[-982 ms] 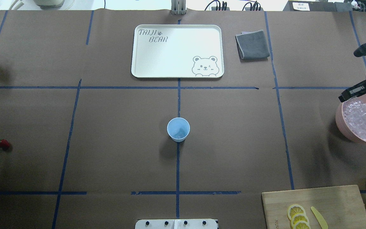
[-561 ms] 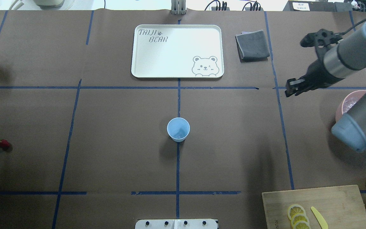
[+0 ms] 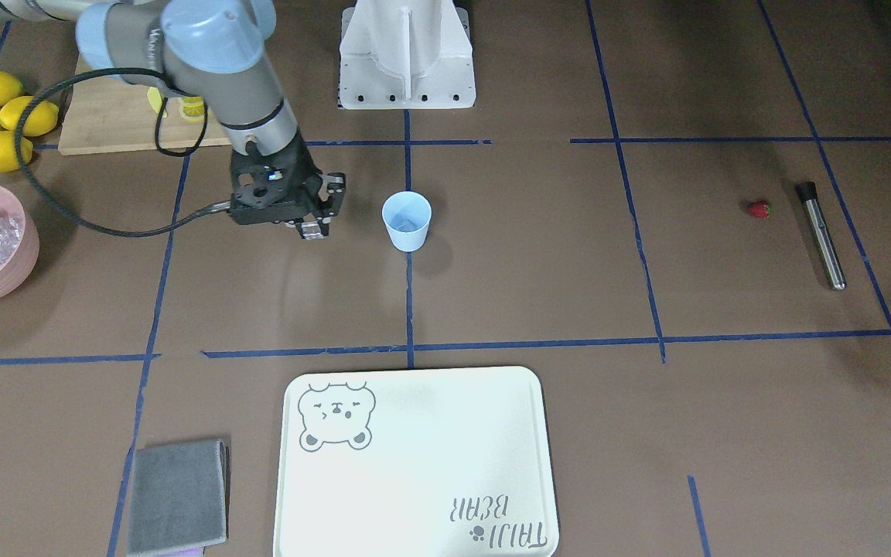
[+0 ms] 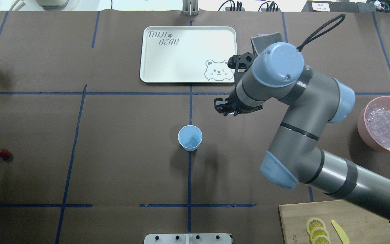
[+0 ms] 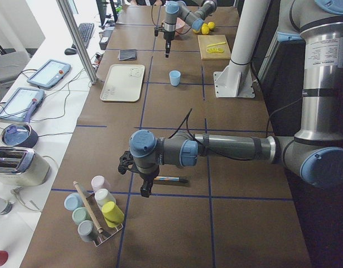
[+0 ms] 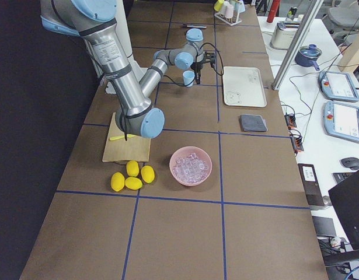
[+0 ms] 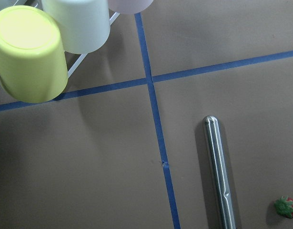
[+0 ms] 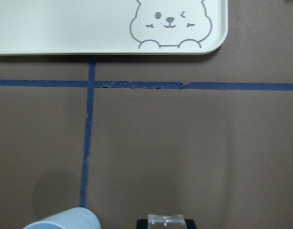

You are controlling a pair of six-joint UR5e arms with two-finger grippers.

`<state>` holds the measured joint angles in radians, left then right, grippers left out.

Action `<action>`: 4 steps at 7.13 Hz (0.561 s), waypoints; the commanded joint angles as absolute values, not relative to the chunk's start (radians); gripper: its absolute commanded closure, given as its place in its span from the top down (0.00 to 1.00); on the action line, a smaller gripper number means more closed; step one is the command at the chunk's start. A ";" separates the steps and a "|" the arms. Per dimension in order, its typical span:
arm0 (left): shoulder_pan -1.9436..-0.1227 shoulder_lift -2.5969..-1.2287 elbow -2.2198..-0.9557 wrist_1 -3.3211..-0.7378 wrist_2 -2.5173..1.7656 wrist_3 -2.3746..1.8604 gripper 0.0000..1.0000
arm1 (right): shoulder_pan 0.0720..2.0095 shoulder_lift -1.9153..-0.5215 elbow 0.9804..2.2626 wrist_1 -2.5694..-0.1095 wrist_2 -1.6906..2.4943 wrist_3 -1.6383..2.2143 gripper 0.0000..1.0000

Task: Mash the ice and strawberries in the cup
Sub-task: 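Carry the ice cube with the right gripper over the cup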

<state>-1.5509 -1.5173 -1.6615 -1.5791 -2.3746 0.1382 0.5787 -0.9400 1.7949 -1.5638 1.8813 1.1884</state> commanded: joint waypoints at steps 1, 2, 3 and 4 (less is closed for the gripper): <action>-1.551 -1.517 -1.660 -1.580 -2.375 0.138 1.00 | 0.461 -0.794 1.692 -1.600 1.765 1.305 0.05; -1.551 -1.517 -1.658 -1.580 -2.375 0.138 1.00 | 0.434 -0.772 1.674 -1.600 1.747 1.333 0.05; -1.551 -1.517 -1.657 -1.578 -2.375 0.140 1.00 | 0.423 -0.769 1.664 -1.601 1.741 1.336 0.05; -1.551 -1.517 -1.655 -1.580 -2.375 0.140 1.00 | 0.417 -0.778 1.666 -1.601 1.730 1.336 0.06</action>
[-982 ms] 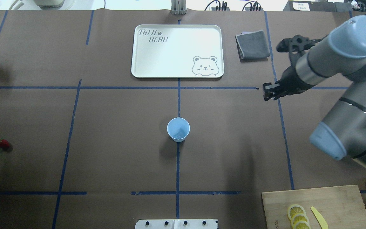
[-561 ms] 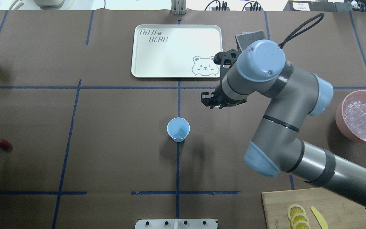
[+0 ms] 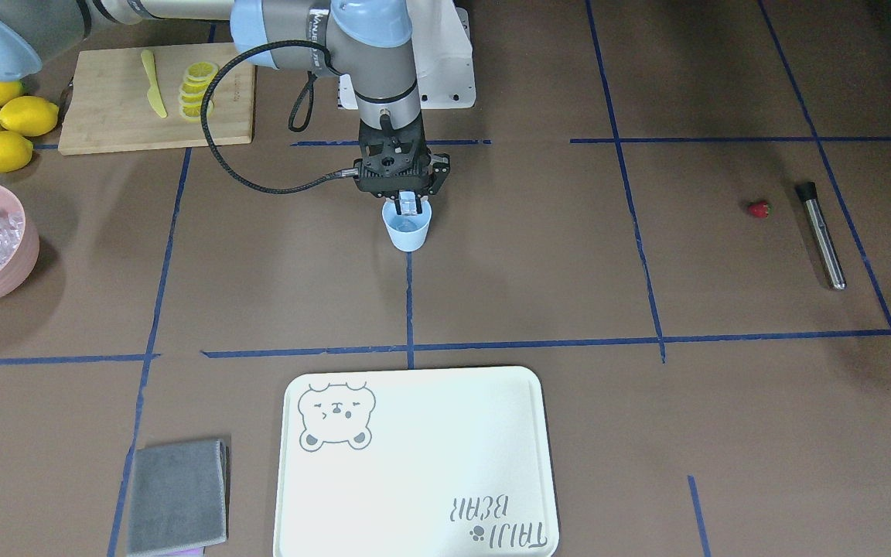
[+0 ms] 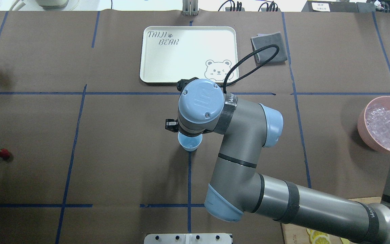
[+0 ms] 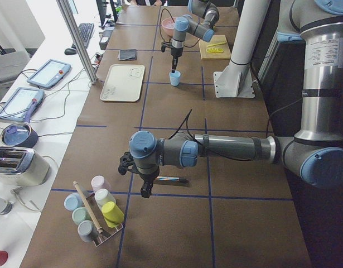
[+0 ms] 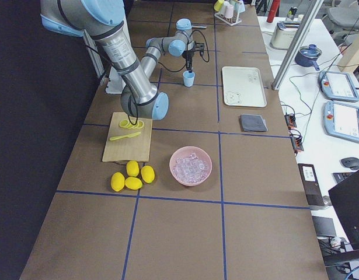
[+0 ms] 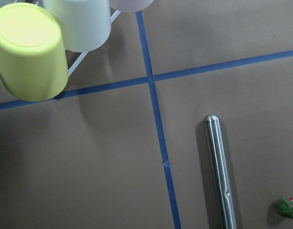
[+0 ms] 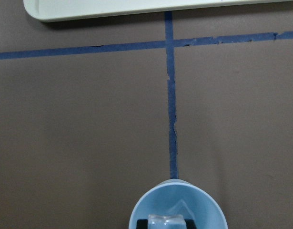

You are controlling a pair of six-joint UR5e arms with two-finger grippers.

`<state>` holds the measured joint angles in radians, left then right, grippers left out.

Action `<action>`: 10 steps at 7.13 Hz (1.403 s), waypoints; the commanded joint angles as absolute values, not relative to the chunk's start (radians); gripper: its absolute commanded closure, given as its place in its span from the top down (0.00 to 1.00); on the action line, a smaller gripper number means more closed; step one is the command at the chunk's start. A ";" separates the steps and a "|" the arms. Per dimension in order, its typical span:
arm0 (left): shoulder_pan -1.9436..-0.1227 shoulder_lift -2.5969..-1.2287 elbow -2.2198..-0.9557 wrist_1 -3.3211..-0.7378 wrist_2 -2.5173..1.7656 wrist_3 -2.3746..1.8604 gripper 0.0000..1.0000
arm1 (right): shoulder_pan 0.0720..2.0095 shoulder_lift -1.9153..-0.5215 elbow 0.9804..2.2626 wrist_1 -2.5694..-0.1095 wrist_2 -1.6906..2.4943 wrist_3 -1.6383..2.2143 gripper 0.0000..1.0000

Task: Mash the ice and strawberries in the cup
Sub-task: 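Open the right gripper over the cup and lift away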

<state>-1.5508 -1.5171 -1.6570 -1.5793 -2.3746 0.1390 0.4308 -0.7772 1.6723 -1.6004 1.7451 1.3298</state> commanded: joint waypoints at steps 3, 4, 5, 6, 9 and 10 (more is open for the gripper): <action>-1.549 -1.519 -1.654 -1.580 -2.375 0.140 1.00 | 0.407 -0.787 1.660 -1.600 1.724 1.333 1.00; -1.548 -1.519 -1.654 -1.580 -2.375 0.140 1.00 | 0.407 -0.787 1.661 -1.600 1.724 1.330 1.00; -1.549 -1.517 -1.654 -1.580 -2.375 0.140 1.00 | 0.431 -0.785 1.666 -1.600 1.738 1.319 1.00; -1.548 -1.519 -1.654 -1.580 -2.375 0.140 1.00 | 0.495 -0.791 1.667 -1.601 1.800 1.293 1.00; -1.548 -1.517 -1.649 -1.580 -2.375 0.140 1.00 | 0.780 -1.074 1.849 -1.601 2.055 0.907 1.00; -1.548 -1.517 -1.649 -1.580 -2.375 0.140 1.00 | 0.875 -1.230 1.914 -1.592 2.118 0.735 1.00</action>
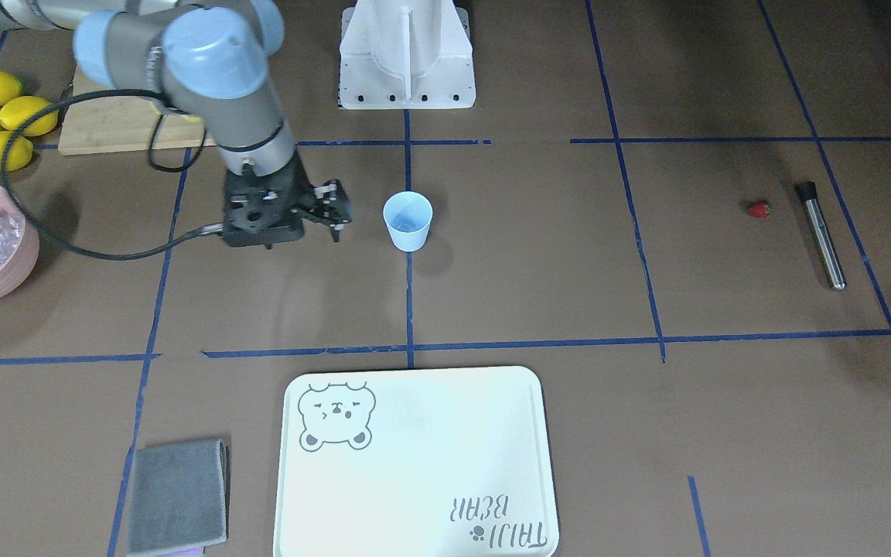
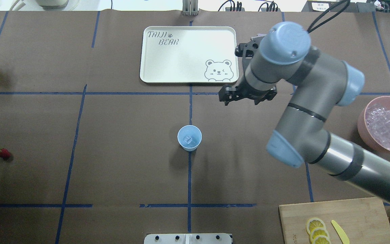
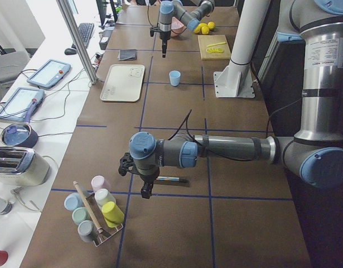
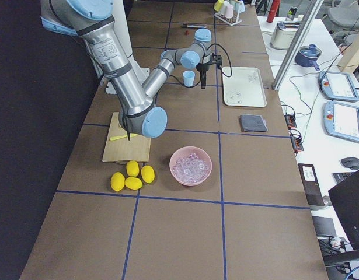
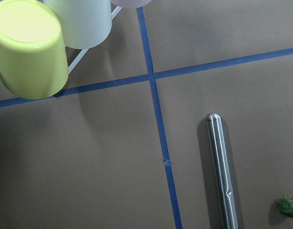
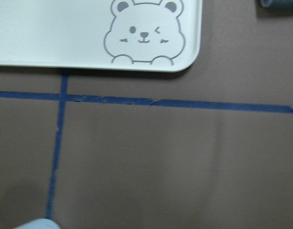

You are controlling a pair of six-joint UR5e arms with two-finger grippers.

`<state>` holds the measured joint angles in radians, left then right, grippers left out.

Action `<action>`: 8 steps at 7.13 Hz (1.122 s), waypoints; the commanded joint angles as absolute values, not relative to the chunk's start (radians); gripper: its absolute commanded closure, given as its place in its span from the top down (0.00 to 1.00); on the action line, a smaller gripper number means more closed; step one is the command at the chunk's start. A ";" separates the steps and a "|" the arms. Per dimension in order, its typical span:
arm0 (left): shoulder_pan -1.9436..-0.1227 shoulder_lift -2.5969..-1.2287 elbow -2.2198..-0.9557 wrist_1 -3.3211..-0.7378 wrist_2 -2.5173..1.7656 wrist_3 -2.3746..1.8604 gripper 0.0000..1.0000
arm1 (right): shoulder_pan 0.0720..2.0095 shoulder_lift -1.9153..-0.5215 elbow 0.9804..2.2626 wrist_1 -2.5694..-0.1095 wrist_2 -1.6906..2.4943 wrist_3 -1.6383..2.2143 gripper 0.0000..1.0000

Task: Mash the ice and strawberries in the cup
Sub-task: 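Move the right gripper back over the pink bowl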

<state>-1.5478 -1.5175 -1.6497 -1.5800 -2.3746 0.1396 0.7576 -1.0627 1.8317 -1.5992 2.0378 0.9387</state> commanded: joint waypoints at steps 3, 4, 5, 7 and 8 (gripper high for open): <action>-1.548 -1.517 -1.651 -1.580 -2.375 0.140 1.00 | 1.124 -1.561 1.967 -1.565 2.204 0.234 1.00; -1.548 -1.517 -1.657 -1.580 -2.375 0.140 1.00 | 1.146 -1.636 1.954 -1.496 2.204 0.191 1.00; -1.548 -1.517 -1.657 -1.580 -2.375 0.140 1.00 | 1.146 -1.688 1.915 -1.395 2.204 0.190 1.00; -1.548 -1.517 -1.661 -1.580 -2.375 0.140 1.00 | 1.146 -1.704 1.827 -1.258 2.192 0.193 0.98; -1.548 -1.517 -1.661 -1.580 -2.375 0.140 1.00 | 1.144 -1.706 1.819 -1.256 2.154 0.183 0.90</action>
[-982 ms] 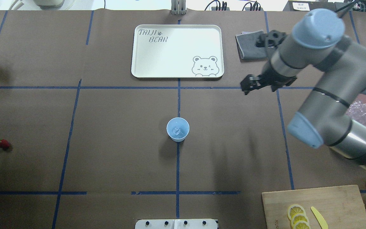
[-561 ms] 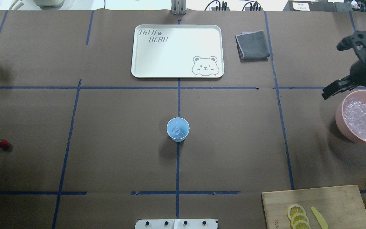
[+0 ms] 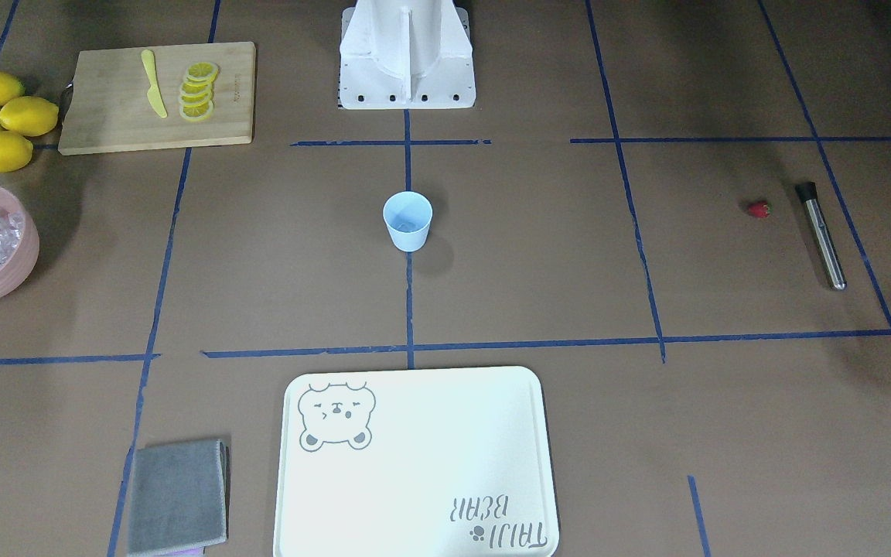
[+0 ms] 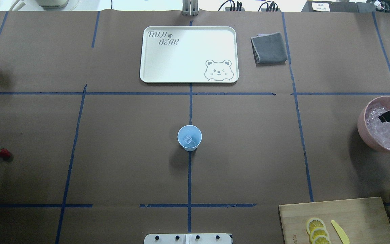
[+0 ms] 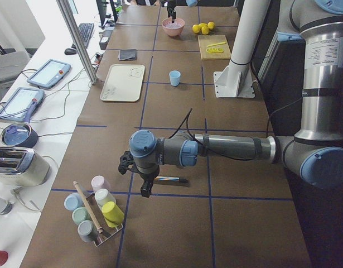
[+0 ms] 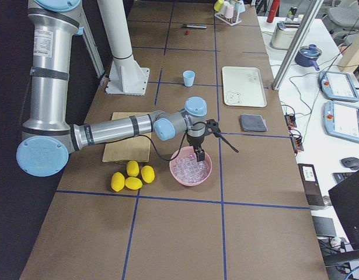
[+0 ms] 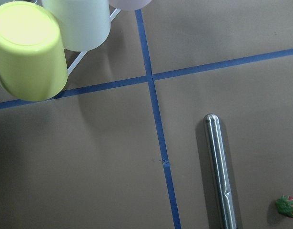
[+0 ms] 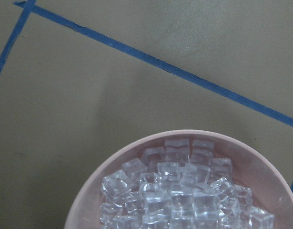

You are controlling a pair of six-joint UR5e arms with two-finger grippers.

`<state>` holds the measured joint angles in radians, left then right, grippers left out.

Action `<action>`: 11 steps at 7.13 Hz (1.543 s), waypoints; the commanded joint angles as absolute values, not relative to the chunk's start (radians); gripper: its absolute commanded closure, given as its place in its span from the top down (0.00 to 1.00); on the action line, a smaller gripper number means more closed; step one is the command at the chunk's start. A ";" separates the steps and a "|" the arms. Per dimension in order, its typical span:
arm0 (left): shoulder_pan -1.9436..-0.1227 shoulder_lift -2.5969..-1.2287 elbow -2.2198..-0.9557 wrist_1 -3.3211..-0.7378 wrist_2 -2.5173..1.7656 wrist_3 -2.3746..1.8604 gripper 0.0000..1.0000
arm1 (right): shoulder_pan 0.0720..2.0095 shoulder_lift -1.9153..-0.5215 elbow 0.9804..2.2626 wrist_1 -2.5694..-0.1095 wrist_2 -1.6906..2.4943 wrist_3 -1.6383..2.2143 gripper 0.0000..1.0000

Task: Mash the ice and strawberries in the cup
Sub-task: 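Lower the right gripper into the bowl and grasp a third ice cube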

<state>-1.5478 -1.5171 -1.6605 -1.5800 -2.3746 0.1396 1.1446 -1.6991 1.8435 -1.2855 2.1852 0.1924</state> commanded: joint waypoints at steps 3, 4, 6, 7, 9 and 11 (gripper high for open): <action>-1.548 -1.517 -1.663 -1.580 -2.375 0.140 1.00 | 1.140 -1.720 1.784 -1.259 2.112 0.144 0.74; -1.548 -1.517 -1.663 -1.580 -2.375 0.140 1.00 | 1.126 -1.720 1.778 -1.261 2.111 0.144 0.73; -1.548 -1.519 -1.663 -1.580 -2.375 0.140 1.00 | 1.100 -1.727 1.776 -1.266 2.111 0.150 0.68; -1.548 -1.517 -1.661 -1.580 -2.375 0.140 1.00 | 1.098 -1.742 1.776 -1.264 2.106 0.149 0.66; -1.548 -1.519 -1.663 -1.580 -2.375 0.140 1.00 | 1.098 -1.758 1.778 -1.266 2.108 0.144 0.63; -1.548 -1.519 -1.663 -1.582 -2.375 0.140 1.00 | 1.097 -1.764 1.783 -1.266 2.108 0.144 0.54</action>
